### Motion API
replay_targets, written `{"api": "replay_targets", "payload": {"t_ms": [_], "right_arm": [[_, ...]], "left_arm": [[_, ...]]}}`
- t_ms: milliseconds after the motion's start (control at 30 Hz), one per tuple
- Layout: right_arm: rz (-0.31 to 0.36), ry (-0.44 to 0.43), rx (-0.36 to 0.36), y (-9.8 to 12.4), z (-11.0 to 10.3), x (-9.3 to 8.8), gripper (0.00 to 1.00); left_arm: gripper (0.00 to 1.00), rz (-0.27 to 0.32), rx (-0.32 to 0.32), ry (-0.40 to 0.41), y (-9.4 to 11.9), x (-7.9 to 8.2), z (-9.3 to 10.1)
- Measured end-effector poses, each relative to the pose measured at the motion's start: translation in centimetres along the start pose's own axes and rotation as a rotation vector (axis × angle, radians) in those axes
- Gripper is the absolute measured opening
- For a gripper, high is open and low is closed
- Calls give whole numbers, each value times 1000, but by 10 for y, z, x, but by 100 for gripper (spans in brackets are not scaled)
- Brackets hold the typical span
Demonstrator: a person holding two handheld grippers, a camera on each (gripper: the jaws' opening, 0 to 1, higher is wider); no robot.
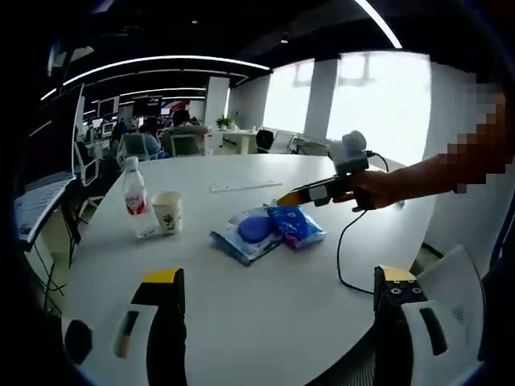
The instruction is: Arrange the tabletop items into an orderly group along one side of the table until the central work area is clear of visible clutter.
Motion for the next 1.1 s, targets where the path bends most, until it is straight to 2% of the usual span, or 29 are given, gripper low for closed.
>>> {"api": "replay_targets", "payload": {"t_ms": [467,1100], "right_arm": [[19,-58,-72,31,3,-23,34],[37,-142,-123,59,-10,-55,33]], "left_arm": [[96,-6,-29,9,-10,1,4],[95,-30,-59,-3,-20,-1,12]]}}
Point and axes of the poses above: the point that each gripper's makers call its tool centre point, and the gripper's own axes: y roughly backward along the fingers, z roughly to its right, x roughly out of its top, the point moved 7 cm from there along y, roughly backward along the fingers, and after that the axes turned 13 degrees about x, right-handed, at the moved point
